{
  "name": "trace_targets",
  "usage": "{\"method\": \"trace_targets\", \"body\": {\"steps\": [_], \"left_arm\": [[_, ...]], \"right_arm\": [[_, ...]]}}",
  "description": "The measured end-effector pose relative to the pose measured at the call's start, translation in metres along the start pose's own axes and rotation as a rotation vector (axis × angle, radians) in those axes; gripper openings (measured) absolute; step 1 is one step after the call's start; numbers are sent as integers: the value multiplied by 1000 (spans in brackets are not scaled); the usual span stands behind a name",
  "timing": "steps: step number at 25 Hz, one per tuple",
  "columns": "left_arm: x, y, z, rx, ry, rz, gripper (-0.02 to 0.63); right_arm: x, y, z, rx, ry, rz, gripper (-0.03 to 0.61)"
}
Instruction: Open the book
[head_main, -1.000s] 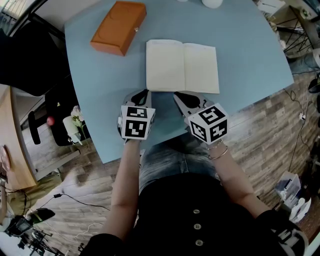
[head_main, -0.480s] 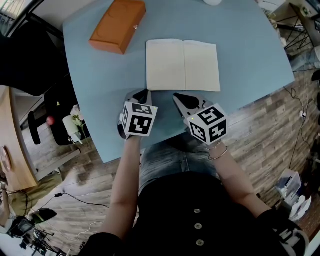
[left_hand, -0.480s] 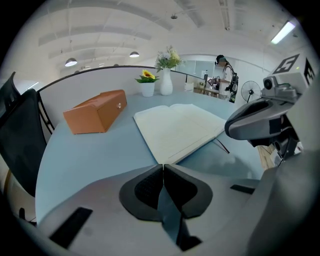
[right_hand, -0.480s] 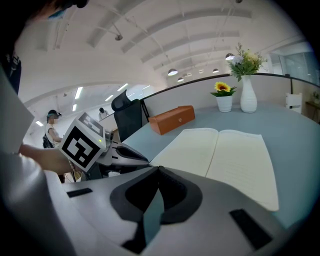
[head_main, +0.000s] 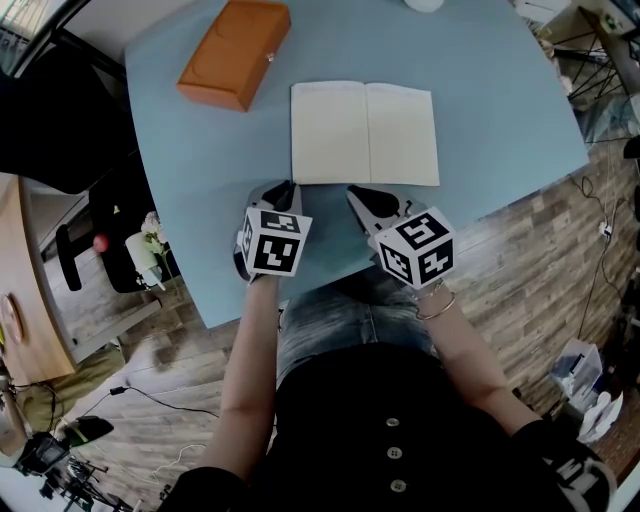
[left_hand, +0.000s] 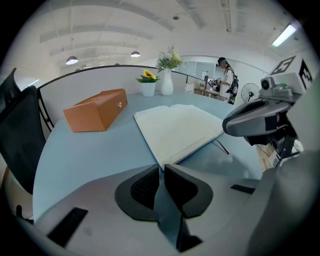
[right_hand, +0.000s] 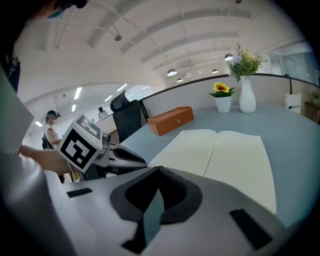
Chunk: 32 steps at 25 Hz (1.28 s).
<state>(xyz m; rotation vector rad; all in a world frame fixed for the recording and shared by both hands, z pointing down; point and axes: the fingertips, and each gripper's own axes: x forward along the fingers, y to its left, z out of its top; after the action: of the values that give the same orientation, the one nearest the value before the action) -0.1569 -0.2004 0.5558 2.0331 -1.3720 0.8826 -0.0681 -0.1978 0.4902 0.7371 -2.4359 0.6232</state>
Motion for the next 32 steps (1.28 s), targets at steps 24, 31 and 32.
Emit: {"method": "trace_targets", "body": {"steps": [24,31,32], "left_arm": [[-38,3,38,-57,-163,-12,21],[-56,-6,62,-90,-252,-51,20],[-58,-8,65,-96,-265,-61,20]], "right_arm": [[-25,-6,19,-11,-70,-50,2],[-36,-6,30,-19,-106,-72,2],[-38,-6,32,-25,-112,-77,2]]}}
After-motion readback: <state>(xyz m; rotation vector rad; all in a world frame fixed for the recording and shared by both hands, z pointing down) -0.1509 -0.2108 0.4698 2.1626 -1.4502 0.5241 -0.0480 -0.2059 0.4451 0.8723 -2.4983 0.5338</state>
